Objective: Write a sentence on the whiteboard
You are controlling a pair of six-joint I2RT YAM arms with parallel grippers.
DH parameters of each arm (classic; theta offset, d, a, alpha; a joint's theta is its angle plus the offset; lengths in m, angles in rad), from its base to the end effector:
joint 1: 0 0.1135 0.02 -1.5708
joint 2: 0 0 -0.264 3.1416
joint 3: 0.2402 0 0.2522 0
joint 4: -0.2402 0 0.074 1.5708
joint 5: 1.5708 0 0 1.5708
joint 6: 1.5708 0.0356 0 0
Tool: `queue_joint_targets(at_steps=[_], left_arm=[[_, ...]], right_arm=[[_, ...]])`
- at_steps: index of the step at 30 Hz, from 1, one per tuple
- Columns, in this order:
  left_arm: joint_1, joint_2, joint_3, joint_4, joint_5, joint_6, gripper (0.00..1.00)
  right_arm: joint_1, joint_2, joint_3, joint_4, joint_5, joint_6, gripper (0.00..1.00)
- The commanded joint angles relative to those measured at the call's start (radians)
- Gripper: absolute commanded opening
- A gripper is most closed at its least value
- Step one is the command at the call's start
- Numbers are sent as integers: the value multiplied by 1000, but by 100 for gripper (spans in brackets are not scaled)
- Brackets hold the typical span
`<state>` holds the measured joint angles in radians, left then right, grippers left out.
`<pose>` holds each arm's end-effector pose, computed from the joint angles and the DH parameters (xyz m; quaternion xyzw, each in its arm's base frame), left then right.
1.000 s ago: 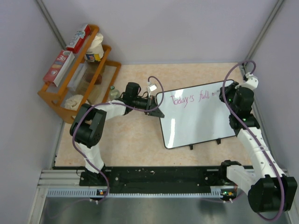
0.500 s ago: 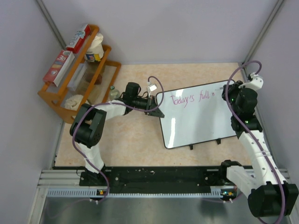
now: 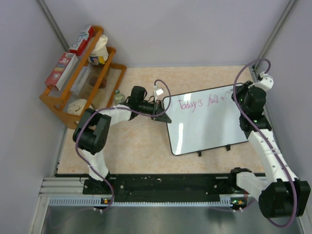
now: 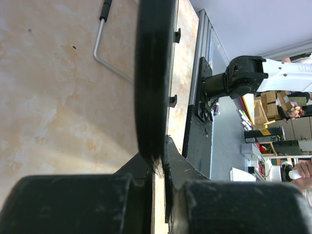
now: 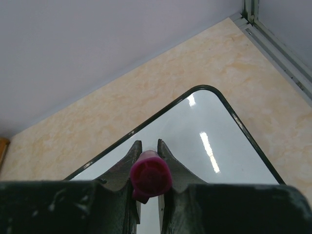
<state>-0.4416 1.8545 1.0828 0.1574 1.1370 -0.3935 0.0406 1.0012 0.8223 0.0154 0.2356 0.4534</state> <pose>0.3334 -0.1933 0.1878 0.2657 0.7420 -0.5942 0.1607 0.2367 0.0013 0.3336 0.2296 0.7255 0.0702 0.6449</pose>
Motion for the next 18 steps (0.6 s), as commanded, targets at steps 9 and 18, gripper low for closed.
queue_joint_targets(at_steps=[9,18], left_arm=[[-22,-18,-38,-42,30,94,0],[-22,-20,-38,-44,27,94,0]], right_arm=[[-16,33,35,52,2,-2,0],[-15,19,-6,40,-36,4,0]])
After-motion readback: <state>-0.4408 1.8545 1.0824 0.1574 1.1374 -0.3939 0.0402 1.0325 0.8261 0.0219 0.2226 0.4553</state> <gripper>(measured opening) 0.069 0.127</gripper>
